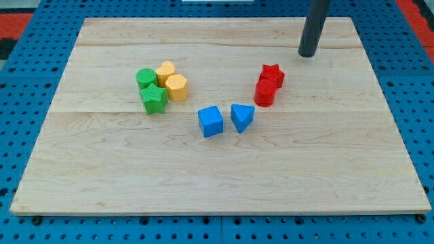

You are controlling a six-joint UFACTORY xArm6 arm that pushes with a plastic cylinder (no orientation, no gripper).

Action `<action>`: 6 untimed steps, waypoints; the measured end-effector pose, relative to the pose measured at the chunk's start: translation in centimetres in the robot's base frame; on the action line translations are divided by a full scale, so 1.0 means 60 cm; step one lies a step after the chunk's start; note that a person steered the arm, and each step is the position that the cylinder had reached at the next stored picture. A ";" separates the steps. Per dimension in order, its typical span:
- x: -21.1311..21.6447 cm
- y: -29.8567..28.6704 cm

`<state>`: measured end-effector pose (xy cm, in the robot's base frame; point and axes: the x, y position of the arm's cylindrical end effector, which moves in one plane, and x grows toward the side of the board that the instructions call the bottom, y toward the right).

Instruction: Move the red star top right to the blue triangle

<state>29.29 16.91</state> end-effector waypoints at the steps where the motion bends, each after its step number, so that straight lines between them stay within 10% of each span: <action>1: -0.003 -0.018; 3: 0.116 -0.078; 6: 0.107 -0.160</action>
